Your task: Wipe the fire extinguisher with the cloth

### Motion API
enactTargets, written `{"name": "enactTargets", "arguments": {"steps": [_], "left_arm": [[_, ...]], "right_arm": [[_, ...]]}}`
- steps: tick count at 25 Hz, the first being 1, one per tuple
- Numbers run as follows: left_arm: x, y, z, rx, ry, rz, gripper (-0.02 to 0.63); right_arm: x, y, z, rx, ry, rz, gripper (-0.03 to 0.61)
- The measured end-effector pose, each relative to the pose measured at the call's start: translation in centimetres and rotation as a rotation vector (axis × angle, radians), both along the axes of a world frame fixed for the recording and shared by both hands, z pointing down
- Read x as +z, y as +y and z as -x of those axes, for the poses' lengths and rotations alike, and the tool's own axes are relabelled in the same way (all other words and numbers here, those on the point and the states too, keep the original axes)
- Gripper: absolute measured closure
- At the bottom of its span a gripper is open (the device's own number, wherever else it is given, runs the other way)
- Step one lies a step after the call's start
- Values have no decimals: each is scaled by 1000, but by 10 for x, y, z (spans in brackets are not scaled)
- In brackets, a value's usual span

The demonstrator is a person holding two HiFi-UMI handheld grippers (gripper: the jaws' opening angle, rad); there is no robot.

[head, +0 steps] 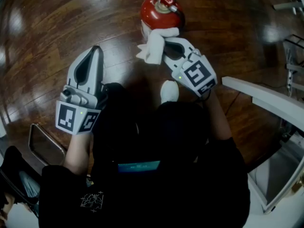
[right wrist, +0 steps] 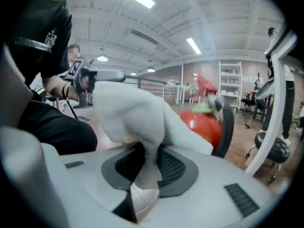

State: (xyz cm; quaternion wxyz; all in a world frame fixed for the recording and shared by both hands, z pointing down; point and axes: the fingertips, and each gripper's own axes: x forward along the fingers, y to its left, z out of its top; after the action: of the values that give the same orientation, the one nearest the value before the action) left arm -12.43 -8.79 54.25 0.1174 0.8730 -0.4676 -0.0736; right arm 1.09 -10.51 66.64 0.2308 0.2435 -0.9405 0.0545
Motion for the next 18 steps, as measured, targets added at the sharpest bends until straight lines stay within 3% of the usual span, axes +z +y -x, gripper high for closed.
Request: {"name": "enactTargets", "arguments": {"steps": [4, 7, 11, 18], "left_arm": [[1, 0, -2, 6, 0, 2, 611], [1, 0, -2, 7, 0, 5, 611], [4, 0, -2, 5, -4, 10, 611], [6, 1, 2, -6, -15, 12, 611]], "right_arm": [[-66, -8, -2, 25, -68, -114, 483], [-82, -17, -9, 75, -74, -119, 483], [-60, -28, -6, 87, -55, -88, 483], [2, -16, 23, 23, 6, -15, 483]]}}
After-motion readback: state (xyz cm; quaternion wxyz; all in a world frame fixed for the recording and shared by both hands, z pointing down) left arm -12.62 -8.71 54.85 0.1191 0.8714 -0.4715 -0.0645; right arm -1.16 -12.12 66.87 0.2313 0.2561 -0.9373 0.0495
